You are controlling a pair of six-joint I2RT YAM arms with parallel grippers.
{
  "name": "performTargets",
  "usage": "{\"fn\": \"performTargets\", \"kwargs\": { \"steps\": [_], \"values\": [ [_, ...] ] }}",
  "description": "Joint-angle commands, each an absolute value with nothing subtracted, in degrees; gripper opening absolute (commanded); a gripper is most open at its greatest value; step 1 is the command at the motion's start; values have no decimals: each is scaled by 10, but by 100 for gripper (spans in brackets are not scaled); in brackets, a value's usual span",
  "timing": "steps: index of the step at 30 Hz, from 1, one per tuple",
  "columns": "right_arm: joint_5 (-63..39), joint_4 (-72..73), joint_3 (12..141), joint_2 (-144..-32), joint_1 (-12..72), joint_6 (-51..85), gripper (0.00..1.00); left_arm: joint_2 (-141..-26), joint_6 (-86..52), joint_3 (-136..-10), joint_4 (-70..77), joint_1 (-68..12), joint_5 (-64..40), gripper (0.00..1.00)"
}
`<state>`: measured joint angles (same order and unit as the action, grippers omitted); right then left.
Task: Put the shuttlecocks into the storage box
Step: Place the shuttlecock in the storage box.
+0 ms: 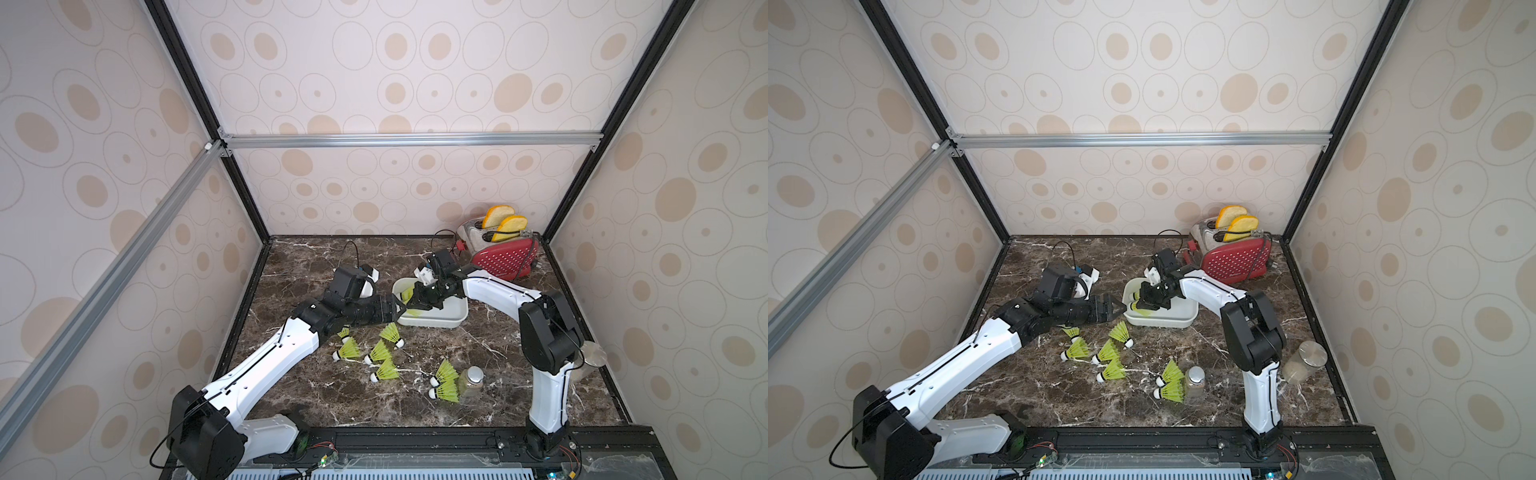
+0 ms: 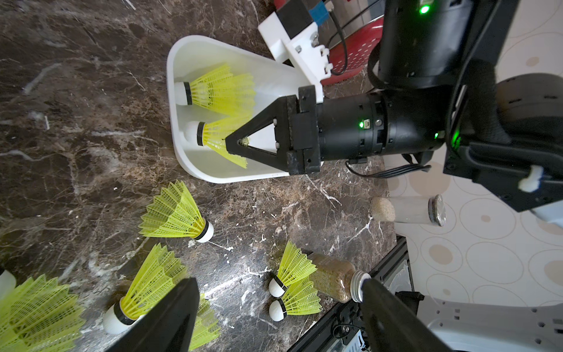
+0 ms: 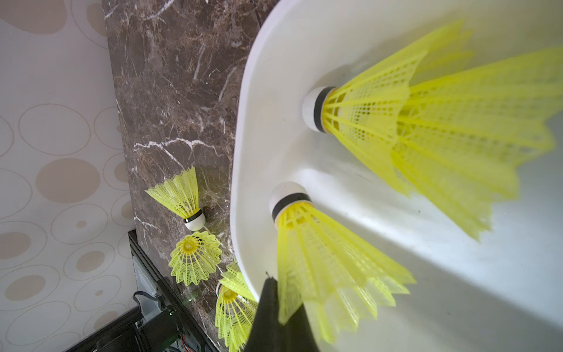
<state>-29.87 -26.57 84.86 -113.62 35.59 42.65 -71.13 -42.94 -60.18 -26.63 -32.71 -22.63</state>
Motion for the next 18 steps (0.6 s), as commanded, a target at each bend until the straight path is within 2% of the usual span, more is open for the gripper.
{"fn": "performTargets", "kwargs": {
  "steps": [1, 18],
  "values": [
    [-302, -262, 853, -1154, 352, 429, 0, -704, -434, -601, -261, -323, -230, 86],
    [-306, -258, 862, -1176, 347, 429, 0, -704, -442, -600, -256, -323, -239, 86]
  ]
}}
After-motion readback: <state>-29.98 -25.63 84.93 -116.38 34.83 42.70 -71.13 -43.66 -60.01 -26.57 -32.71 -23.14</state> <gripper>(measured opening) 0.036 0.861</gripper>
